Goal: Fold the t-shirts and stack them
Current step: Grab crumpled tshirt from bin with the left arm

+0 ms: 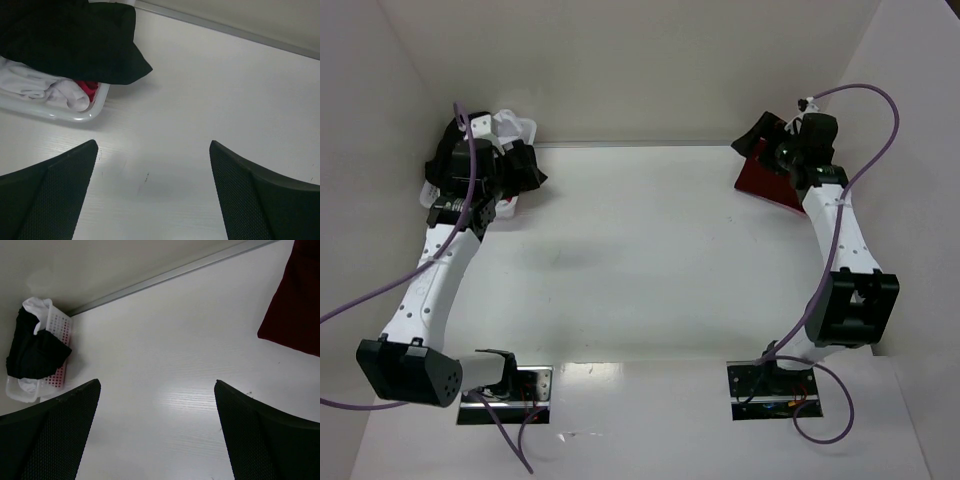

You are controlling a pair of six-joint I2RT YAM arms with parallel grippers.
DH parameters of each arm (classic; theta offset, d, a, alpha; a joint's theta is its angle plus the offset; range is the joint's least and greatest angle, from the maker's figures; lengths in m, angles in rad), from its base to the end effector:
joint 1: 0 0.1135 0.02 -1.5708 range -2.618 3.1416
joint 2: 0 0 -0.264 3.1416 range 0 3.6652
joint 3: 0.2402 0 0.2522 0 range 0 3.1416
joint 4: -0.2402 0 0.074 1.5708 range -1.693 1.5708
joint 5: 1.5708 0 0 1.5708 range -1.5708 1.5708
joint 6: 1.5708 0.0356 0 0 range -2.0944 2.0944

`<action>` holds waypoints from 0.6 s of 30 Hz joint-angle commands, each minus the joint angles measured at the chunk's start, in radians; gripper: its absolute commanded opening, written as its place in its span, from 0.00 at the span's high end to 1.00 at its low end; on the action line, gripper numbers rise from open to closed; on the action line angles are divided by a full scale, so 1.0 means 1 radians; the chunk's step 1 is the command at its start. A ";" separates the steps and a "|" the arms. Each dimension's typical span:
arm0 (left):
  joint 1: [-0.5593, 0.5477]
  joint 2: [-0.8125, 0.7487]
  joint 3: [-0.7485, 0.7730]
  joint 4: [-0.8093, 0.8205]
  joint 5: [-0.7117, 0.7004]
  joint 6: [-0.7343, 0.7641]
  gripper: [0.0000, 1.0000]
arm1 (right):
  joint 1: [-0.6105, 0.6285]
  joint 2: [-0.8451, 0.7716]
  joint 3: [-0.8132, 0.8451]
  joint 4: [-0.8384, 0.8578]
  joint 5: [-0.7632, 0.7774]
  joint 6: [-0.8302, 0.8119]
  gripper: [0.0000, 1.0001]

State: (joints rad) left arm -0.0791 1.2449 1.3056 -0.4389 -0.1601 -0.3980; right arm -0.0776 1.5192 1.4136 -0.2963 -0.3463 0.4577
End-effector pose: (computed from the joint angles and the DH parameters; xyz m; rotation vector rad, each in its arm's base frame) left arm 0.2774 -0.0163 0.3980 -0.4132 1.9029 -0.1603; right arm 0.3551 -0.0155 0.3689 0.3029 1.9712 0.5879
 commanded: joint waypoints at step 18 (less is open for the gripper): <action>0.198 0.361 0.323 -0.042 -0.090 -0.104 0.00 | 0.257 0.282 0.327 -0.012 0.058 -0.042 0.00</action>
State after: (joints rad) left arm 0.0304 1.5417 1.5601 -0.4636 -0.2068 -0.4571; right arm 0.1569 1.8348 1.7927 -0.3838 -0.2918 0.4252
